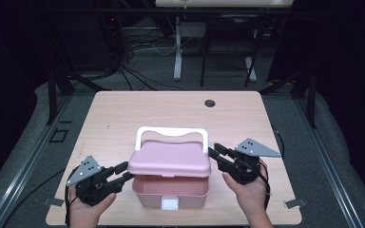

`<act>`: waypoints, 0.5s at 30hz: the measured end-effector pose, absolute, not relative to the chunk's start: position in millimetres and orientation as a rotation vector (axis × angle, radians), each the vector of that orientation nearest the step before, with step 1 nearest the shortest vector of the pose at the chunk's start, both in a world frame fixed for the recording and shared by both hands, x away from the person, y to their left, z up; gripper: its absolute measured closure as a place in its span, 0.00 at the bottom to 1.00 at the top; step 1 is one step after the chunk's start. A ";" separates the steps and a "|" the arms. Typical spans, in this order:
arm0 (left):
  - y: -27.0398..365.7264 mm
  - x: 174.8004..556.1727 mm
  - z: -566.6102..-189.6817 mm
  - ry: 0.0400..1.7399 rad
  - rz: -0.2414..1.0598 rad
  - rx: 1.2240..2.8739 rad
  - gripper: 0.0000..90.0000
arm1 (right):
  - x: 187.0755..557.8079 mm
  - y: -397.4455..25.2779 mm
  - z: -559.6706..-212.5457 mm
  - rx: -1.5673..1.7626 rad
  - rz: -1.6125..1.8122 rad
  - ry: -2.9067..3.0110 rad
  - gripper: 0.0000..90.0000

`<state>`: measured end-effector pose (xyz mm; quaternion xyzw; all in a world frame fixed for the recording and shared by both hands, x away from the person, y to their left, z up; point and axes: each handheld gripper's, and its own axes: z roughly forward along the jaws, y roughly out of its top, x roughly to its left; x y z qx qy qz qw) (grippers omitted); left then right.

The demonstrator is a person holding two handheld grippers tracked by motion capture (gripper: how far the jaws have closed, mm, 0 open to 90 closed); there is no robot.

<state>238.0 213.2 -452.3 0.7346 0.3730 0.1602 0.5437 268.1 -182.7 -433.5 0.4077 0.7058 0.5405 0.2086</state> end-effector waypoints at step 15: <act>207.4 249.8 -432.6 0.804 0.438 1.731 0.70 | 263.0 -190.4 -441.8 1.153 1.452 1.970 0.79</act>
